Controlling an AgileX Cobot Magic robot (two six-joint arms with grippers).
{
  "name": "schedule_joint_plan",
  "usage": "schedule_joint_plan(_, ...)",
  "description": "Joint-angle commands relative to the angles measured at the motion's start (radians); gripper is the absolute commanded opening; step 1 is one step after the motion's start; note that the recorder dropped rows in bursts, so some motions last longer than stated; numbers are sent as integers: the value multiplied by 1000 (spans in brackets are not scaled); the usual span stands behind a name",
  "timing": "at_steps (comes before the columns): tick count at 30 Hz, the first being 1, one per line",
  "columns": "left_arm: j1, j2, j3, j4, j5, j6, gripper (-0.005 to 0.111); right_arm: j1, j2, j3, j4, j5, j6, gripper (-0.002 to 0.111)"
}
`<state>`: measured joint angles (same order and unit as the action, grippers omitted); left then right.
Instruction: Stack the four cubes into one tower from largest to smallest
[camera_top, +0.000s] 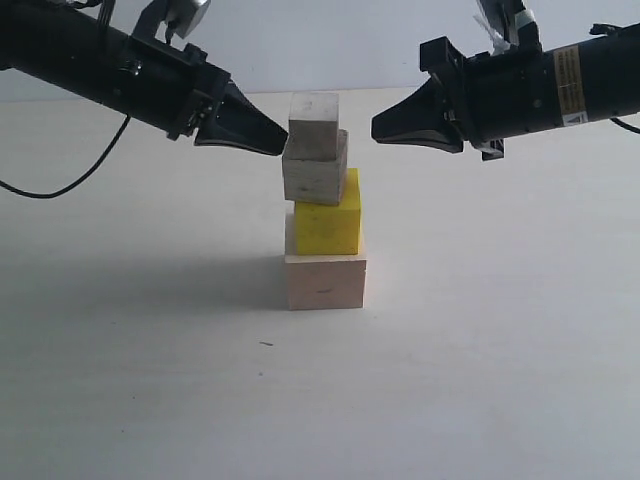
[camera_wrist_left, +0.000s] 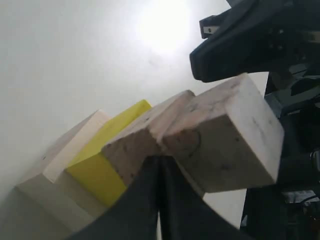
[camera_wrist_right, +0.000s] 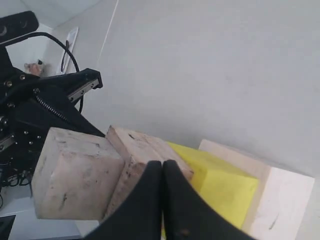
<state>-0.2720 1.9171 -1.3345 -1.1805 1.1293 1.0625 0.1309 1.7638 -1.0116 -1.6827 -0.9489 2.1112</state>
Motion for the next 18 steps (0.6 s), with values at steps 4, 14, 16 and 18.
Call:
schedule_joint_plan(4,-7,2,-1,-10,-7,2,0,-3,-4,19,-13,-1,4,0)
schedule_joint_plan(14,-7,2,-1,-10,36,-1,0,64,-4,28,-4,6,-2,0)
schedule_joint_plan(16,-7,2,-1,-10,46,-4,0,66,-4,28,-11,21,0,0)
schedule_joint_plan(18,-7,2,-1,-10,52,-4,0,66,-4,28,-11,21,0,0)
